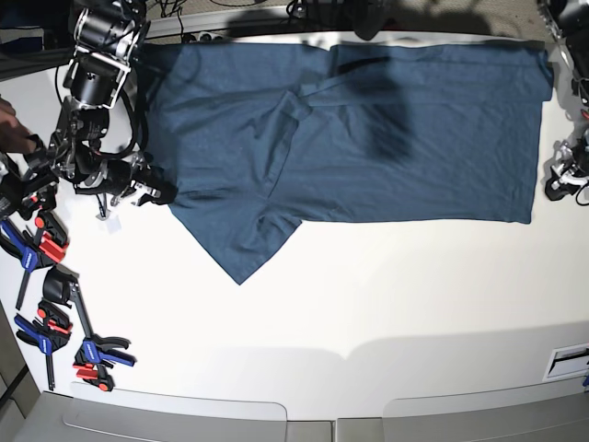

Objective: Fold the T-shirt properly
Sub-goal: 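Move the left gripper to the hem corner and grasp it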

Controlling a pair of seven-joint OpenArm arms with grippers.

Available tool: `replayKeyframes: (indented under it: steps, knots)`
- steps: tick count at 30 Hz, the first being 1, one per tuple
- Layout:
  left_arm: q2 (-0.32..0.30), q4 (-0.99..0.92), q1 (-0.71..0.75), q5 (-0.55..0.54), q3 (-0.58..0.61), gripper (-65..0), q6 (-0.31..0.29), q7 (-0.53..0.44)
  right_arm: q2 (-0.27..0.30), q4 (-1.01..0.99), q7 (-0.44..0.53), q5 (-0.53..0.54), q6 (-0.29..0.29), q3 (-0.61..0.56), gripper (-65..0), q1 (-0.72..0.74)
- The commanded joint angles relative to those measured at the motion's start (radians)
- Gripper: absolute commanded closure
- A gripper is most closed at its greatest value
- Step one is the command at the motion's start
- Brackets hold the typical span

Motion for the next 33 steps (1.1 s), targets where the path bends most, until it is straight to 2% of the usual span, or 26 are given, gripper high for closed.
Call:
replayKeyframes:
  steps: [1, 19, 22, 33]
  knots:
    - [-0.02, 0.011, -0.02, -0.009, -0.005, -26.7, -0.003, 0.006, 0.014, 0.011, 0.001, -0.005, -0.002, 0.0, 0.0, 0.018]
    - [-0.017, 0.011, -0.034, -0.01, -0.005, -26.7, -0.003, 0.04, 0.014, 0.011, 0.0, -0.005, -0.002, 0.0, 0.0, 0.018]
    - [-0.017, 0.011, -0.036, -0.053, -0.005, -26.7, -0.004, 0.073, 0.014, 0.011, 0.001, -0.004, -0.002, 0.0, 0.0, 0.018]
    - [0.025, 0.011, -0.117, -0.048, -0.004, -26.7, -0.018, 0.115, 0.014, 0.011, 0.0, -0.005, -0.002, 0.0, 0.0, 0.018]
